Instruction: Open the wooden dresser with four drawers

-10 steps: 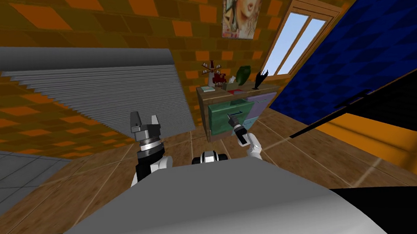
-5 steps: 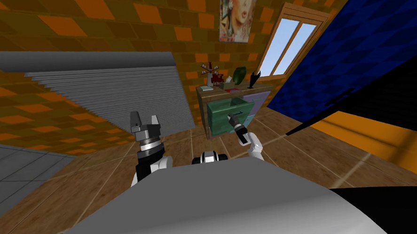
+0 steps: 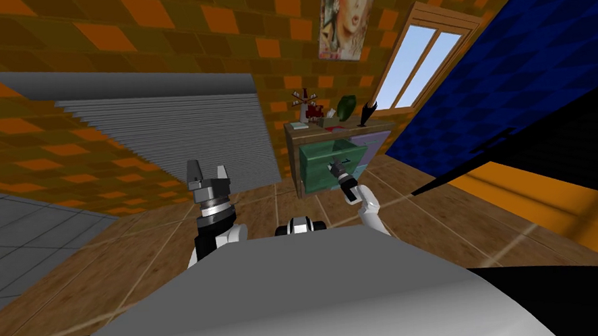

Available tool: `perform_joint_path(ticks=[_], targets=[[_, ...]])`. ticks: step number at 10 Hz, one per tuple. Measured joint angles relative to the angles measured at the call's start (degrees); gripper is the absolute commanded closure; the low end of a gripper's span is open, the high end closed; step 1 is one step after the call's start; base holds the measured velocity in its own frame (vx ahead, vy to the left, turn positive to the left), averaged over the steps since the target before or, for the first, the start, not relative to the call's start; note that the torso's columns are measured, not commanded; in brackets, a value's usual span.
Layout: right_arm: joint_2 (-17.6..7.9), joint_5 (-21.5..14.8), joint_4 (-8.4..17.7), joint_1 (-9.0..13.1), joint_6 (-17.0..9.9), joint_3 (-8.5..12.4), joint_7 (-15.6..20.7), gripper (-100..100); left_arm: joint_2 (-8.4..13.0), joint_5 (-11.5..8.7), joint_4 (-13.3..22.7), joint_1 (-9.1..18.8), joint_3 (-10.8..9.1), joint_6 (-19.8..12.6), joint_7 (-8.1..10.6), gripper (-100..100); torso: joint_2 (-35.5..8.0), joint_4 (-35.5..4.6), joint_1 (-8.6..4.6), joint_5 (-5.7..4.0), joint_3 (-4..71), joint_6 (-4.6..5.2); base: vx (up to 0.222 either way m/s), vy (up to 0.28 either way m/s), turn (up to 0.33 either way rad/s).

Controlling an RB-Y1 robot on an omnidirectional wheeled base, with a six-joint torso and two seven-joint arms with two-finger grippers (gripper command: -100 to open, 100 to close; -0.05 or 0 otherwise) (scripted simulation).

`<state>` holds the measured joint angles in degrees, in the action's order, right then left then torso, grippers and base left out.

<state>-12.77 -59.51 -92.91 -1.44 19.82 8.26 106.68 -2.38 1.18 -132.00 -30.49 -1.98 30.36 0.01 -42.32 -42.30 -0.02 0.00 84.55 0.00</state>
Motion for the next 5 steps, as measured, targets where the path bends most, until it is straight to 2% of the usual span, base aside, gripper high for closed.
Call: perform_joint_path(ticks=[1, 4, 5], targets=[[-1.35, -0.19, 0.41, 1.20, -1.22, -0.23, -1.56, -100, 0.00, 0.00, 0.00, 0.00, 0.00, 0.00, 0.00, 0, 0.00, 0.00, 0.03, 0.00, -0.01, -0.01, -0.059, 0.016, 0.058], [-5.15, -0.92, -0.19, 2.70, -4.87, -1.41, -6.02, -100, 0.00, 0.00, 0.00, 0.00, 0.00, 0.00, 0.00, 0, -0.05, -0.13, 0.06, 0.07, -0.02, 0.01, -0.051, 0.012, 0.039], [-5.27, -0.96, -0.15, 2.72, -5.20, -1.47, -6.38, 0, 0.00, 0.00, 0.00, -0.01, 0.00, 0.00, 0.00, 0, -0.04, -0.11, 0.08, 0.07, -0.03, 0.02, 0.000, 0.000, 0.000]])
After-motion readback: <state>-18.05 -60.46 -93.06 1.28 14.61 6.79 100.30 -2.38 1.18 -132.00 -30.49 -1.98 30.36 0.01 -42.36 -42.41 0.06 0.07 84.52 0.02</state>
